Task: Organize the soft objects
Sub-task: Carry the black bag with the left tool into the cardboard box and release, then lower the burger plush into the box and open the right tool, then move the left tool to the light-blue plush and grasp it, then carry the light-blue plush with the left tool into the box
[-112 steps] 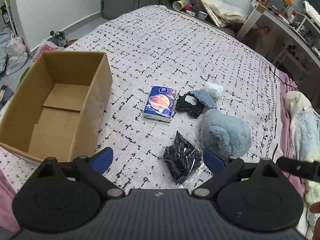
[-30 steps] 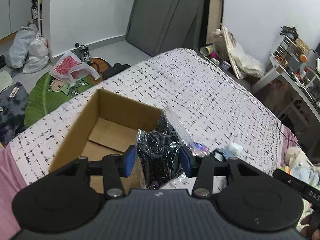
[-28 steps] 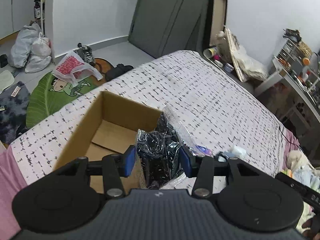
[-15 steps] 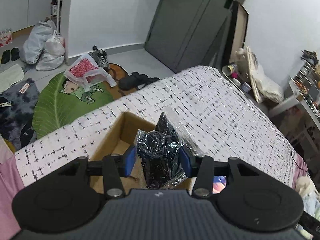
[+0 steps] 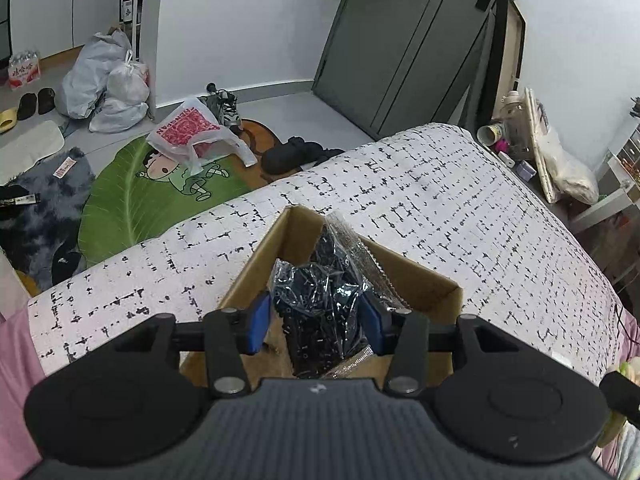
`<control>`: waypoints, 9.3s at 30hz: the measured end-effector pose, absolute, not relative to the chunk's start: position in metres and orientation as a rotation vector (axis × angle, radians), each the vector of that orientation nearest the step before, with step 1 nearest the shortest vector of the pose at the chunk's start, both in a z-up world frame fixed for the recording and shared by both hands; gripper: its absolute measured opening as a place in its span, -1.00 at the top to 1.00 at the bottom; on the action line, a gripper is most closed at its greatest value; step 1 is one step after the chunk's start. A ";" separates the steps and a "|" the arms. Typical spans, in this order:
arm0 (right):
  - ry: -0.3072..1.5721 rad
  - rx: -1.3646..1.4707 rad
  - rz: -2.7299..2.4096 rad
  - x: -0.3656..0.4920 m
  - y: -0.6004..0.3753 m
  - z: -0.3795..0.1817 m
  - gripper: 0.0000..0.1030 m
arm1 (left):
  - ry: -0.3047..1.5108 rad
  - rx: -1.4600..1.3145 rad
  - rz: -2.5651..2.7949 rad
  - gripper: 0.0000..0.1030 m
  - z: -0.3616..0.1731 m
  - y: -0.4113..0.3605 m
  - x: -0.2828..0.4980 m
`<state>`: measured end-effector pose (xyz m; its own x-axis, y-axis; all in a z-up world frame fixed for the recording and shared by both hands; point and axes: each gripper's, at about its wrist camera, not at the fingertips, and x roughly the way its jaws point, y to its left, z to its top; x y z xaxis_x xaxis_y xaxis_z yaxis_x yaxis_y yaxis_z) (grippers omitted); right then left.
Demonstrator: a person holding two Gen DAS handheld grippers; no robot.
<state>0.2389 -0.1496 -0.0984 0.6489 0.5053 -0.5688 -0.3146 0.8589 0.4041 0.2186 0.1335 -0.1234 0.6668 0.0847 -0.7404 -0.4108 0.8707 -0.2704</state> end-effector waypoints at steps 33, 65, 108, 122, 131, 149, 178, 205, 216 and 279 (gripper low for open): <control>0.804 0.266 0.542 0.280 -0.034 -0.115 0.03 | 0.711 -0.554 0.409 -0.58 -0.124 0.182 0.194; 0.669 0.155 0.393 0.211 -0.169 -0.043 -1.00 | 0.581 -0.377 0.222 -0.91 -0.074 0.104 0.171; 0.720 0.336 0.316 0.173 -0.320 -0.080 -1.00 | 0.616 -0.206 0.126 -0.91 -0.029 -0.039 0.138; 0.854 0.554 0.228 0.188 -0.369 -0.120 -1.00 | 0.685 -0.148 0.115 -0.91 -0.057 -0.094 0.155; 0.895 0.591 0.225 0.199 -0.381 -0.139 -0.99 | 0.742 -0.180 0.065 -0.85 -0.082 -0.123 0.174; 0.939 0.671 0.131 0.221 -0.397 -0.165 -0.94 | 0.854 -0.267 -0.041 -0.16 -0.115 -0.177 0.220; 1.044 0.737 0.279 0.238 -0.343 -0.186 -0.67 | 0.994 -0.418 0.103 0.19 -0.159 -0.121 0.218; 1.197 0.806 0.301 0.252 -0.298 -0.226 0.34 | 1.046 -0.555 0.012 0.49 -0.169 -0.087 0.201; 1.152 0.764 0.339 0.253 -0.290 -0.216 0.49 | 1.033 -0.542 0.010 0.57 -0.166 -0.083 0.202; 0.817 0.615 0.753 0.256 -0.112 -0.136 0.45 | 0.720 -0.597 0.136 0.70 -0.079 0.094 0.172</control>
<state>0.2562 -0.1118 -0.1364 0.4611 0.7856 -0.4126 -0.3470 0.5876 0.7310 0.1717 0.0936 -0.0788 0.7510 -0.0830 -0.6551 -0.3156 0.8263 -0.4665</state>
